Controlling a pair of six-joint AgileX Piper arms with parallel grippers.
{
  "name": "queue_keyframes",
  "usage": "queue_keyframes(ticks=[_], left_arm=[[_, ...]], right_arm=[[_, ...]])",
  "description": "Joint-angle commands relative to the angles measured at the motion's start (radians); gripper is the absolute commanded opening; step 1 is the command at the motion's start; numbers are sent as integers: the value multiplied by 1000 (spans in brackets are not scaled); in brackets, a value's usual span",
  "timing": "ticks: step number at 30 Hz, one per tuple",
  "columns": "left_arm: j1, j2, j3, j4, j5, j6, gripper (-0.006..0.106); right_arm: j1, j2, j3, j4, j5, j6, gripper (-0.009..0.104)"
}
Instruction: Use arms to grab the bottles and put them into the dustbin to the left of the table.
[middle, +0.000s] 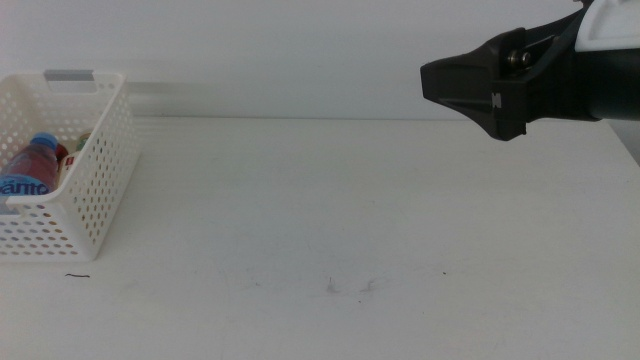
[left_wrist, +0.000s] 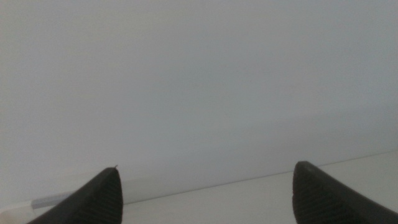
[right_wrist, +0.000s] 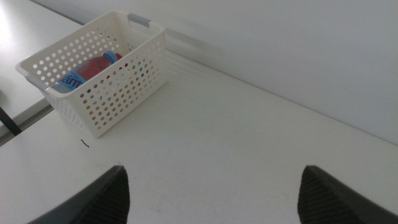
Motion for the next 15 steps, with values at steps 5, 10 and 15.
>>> queue_keyframes(ticks=[5, 10, 15], left_arm=[[-4, 1, 3, 6, -19, -16, 94], [-4, -13, 54, -4, -47, -16, 94], [-4, -99, 292, 17, -234, -16, 94]], right_arm=[[1, -4, 2, 1, -7, -7, 86], [1, -4, 11, -1, -7, -7, 86], [-9, -93, 123, -82, -75, -7, 86]])
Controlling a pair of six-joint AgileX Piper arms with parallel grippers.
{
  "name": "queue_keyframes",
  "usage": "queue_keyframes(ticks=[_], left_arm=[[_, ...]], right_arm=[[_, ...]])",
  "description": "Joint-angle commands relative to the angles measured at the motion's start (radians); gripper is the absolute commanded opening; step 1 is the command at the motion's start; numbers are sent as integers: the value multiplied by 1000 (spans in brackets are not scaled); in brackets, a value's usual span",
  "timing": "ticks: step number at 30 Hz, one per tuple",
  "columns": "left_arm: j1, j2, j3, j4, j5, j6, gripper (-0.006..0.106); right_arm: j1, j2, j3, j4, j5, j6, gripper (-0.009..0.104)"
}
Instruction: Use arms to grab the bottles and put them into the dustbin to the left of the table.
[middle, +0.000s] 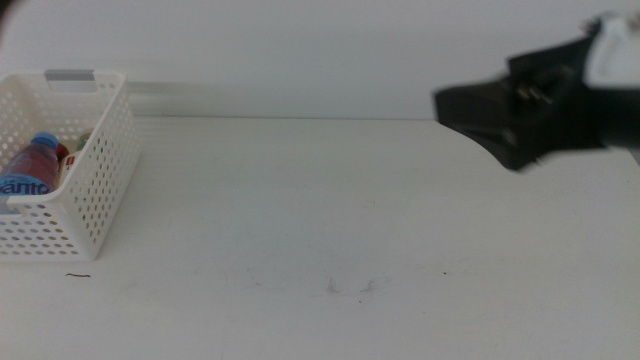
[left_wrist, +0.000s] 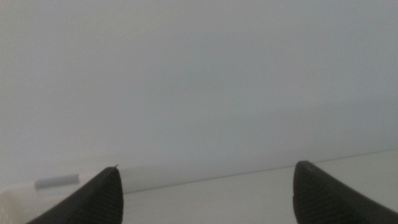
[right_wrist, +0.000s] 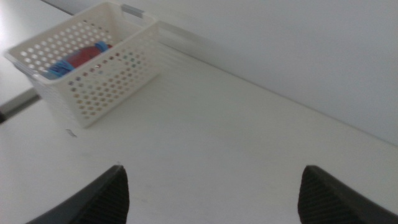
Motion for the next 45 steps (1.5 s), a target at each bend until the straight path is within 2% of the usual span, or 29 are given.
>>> queue_keyframes(ticks=[1, 4, 6, 8, 12, 16, 18, 23, 30, 32, 45], left_arm=[[0, -57, 141, 14, -130, -12, 94], [0, -141, 337, 16, -297, -12, 94], [0, -210, 462, 16, -348, -12, 94], [0, -281, 557, 16, -351, -12, 94], [9, -458, 717, 14, -351, -12, 94], [55, -629, 838, 12, -351, -12, 94], [76, -689, 881, 10, -351, -12, 94], [112, -778, 982, 10, -354, -12, 94], [184, -778, 1034, 13, -294, -12, 94], [204, -778, 1034, 13, -317, -12, 94], [216, -778, 1034, 13, -354, -10, 94]], right_arm=[[-23, -76, 69, -53, -49, -7, 86], [-111, -198, 208, -52, -83, -7, 86], [-213, -295, 311, -52, -98, -7, 86], [-321, -391, 408, -52, -126, -7, 86], [-548, -606, 608, -8, -204, -7, 86], [-657, -801, 809, 3, -256, -7, 86], [-668, -883, 882, 3, -253, -7, 86], [-668, -1032, 1008, -65, -251, -7, 86], [-668, -1043, 1084, -84, -330, -7, 86], [-668, -1043, 1084, -103, -297, -7, 86], [-668, -1043, 1084, -94, -306, -7, 86]])
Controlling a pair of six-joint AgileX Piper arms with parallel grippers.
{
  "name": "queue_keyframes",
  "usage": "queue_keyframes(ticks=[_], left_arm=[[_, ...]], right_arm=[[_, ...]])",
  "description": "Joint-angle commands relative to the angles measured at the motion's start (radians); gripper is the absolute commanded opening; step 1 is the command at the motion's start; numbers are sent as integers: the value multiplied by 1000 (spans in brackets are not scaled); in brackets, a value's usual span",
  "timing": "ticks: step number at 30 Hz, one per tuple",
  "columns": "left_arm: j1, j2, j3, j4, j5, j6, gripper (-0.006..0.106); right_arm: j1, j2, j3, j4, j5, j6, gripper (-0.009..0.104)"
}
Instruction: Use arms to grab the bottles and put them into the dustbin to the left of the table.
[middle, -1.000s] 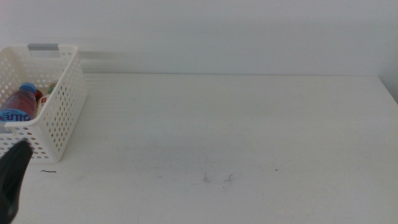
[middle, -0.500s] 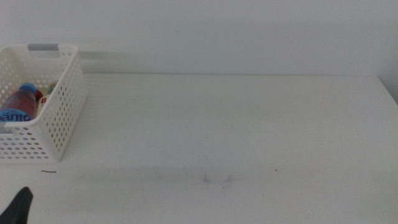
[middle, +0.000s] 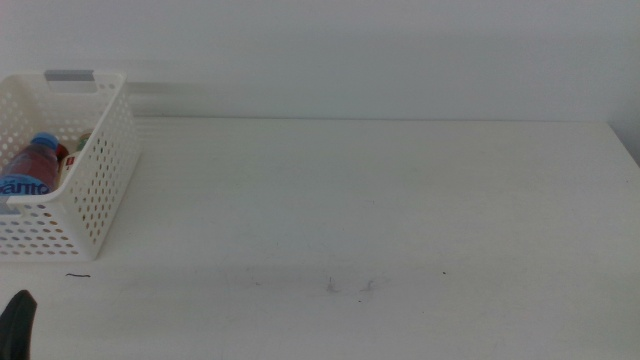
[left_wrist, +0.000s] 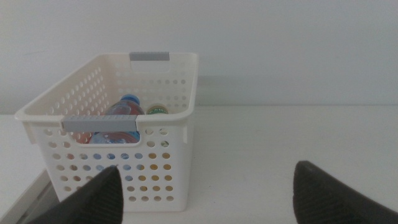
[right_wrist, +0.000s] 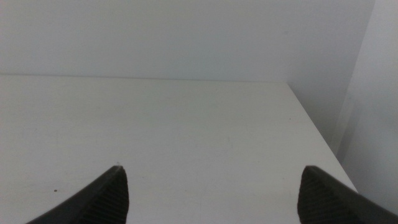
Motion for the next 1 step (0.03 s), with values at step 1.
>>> queue_keyframes(ticks=[1], left_arm=[[-1, -4, -1, 0, -12, -10, 94]], right_arm=[[-3, -4, 4, -11, -12, -7, 86]])
